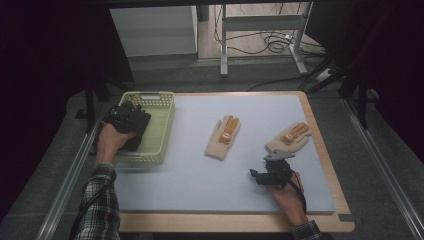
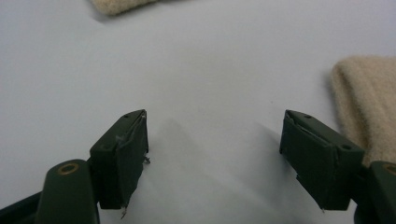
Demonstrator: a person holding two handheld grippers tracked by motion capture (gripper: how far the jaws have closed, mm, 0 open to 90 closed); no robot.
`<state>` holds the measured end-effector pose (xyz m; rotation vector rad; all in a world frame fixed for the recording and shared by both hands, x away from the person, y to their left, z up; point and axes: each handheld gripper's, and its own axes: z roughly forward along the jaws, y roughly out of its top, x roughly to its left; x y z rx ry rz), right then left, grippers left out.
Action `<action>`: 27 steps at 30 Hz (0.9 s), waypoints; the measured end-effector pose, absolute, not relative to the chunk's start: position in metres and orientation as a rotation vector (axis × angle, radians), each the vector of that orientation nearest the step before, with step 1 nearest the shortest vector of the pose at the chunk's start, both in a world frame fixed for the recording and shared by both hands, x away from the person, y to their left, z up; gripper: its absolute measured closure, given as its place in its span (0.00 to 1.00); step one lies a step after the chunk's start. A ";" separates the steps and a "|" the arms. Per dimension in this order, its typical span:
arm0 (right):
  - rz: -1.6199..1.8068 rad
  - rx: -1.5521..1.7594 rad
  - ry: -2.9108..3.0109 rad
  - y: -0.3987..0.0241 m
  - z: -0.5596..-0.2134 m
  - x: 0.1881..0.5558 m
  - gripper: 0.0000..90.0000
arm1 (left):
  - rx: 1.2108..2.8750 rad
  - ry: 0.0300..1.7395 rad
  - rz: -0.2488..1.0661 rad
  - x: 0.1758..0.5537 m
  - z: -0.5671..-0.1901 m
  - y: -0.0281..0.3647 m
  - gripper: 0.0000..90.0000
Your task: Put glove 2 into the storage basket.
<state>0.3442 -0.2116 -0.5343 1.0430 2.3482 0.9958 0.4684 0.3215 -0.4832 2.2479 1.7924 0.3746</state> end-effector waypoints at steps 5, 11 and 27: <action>0.996 1.043 2.348 -0.212 -0.534 0.344 0.26 | 2.121 1.685 0.371 0.454 -0.462 0.328 0.04; 0.996 1.043 2.348 -0.212 -0.534 0.344 0.26 | 2.058 1.528 0.388 0.437 -0.451 0.317 0.03; 0.990 1.044 2.349 -0.212 -0.534 0.344 0.25 | 2.099 1.105 0.428 0.374 -0.440 0.240 0.01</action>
